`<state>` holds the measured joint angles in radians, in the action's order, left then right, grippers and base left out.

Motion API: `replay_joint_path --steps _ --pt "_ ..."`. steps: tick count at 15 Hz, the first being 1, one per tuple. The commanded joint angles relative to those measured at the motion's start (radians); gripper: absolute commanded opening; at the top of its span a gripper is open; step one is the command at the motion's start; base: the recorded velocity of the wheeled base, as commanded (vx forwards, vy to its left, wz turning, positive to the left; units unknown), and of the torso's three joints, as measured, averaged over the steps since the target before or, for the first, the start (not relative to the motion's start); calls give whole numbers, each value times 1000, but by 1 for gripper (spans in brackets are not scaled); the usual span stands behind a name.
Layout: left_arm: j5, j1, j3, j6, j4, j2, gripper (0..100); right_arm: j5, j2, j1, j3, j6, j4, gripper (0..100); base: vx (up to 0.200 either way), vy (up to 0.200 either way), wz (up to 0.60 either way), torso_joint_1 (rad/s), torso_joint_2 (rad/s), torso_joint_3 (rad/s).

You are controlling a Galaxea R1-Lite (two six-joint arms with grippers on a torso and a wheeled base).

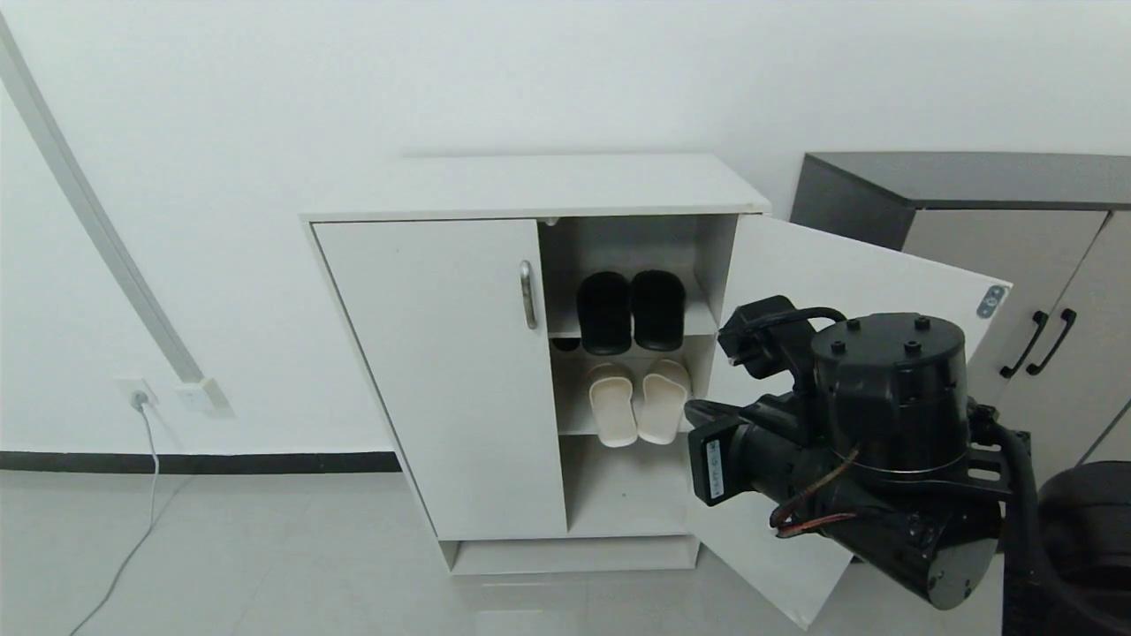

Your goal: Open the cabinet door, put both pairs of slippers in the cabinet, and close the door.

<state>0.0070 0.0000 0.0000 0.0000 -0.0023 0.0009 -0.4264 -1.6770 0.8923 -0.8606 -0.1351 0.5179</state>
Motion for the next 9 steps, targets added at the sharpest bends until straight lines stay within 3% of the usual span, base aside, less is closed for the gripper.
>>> replay_joint_path --steps 1,9 --pt "1 0 0 0 -1 1 0 0 -1 0 0 0 1 0 0 0 0 149 -466 -330" --pt "1 0 0 0 1 1 0 0 -1 0 9 0 1 0 0 0 0 181 -488 -320"
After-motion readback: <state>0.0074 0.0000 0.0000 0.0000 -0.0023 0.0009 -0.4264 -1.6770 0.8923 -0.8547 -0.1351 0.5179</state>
